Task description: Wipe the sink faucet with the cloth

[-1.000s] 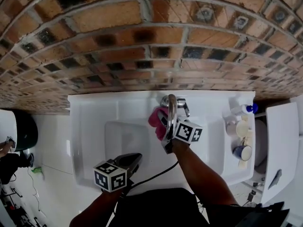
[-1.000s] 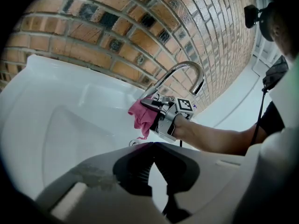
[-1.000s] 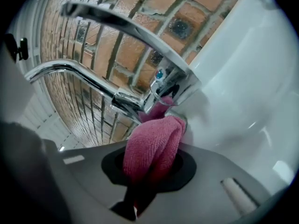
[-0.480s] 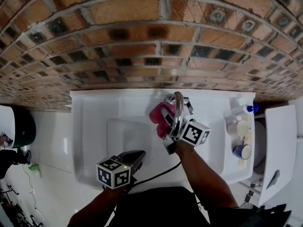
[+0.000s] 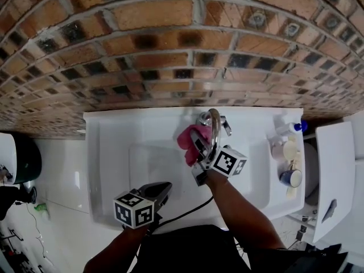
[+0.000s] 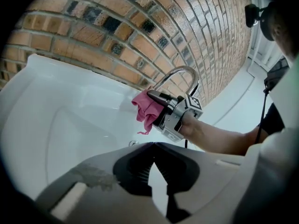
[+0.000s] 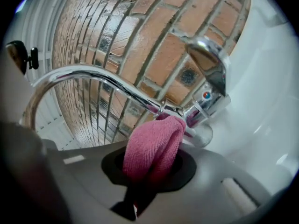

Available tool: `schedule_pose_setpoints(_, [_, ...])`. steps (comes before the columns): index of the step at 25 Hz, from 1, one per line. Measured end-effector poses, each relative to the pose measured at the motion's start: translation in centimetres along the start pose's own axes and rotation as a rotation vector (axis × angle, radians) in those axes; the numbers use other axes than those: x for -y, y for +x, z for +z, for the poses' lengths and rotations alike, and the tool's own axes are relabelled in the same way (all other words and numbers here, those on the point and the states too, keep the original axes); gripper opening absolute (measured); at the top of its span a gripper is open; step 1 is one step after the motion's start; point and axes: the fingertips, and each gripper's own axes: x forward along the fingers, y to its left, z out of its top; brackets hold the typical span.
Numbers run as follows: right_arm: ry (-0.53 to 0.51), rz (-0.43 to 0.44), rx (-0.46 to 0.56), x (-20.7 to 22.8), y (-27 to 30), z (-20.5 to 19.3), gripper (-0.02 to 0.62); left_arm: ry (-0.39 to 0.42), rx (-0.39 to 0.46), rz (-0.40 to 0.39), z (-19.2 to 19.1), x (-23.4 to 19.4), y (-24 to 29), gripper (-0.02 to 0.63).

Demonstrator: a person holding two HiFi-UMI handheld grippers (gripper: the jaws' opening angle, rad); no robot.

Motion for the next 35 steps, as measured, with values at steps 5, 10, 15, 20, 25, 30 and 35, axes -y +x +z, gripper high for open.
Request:
schedule_pose_setpoints(5, [0.101, -0.032, 0.082, 1.6, 1.8, -1.4, 0.067, 0.007, -0.011, 0.021, 0.1, -1.6, -1.5, 0.005])
schedule_pose_setpoints(10, [0.194, -0.071, 0.211, 3.3, 3.6, -1.1, 0.068, 0.015, -0.028, 0.047, -0.1, -3.6, -3.8, 0.005])
schedule_pose_setpoints(15, [0.206, -0.097, 0.274, 3.9, 4.0, -0.5, 0.067, 0.017, -0.045, 0.055, -0.7, -5.4, -4.9, 0.005])
schedule_pose_setpoints(20, [0.211, -0.089, 0.308, 3.4, 3.5, 0.1, 0.067, 0.032, -0.05, 0.03, -0.7, -5.3, -5.0, 0.004])
schedule_pose_setpoints(25, [0.212, -0.037, 0.309, 2.2, 2.8, 0.6, 0.067, 0.042, -0.047, 0.019, -0.9, -4.7, -5.2, 0.005])
schedule_pose_setpoints(30, [0.219, 0.036, 0.305, 0.6, 2.3, 1.2, 0.067, 0.052, -0.045, 0.014, -1.3, -3.9, -5.3, 0.005])
schedule_pose_setpoints(35, [0.237, 0.117, 0.309, -1.1, 1.9, 1.7, 0.067, 0.052, -0.038, 0.016, -1.8, -3.3, -5.5, 0.004])
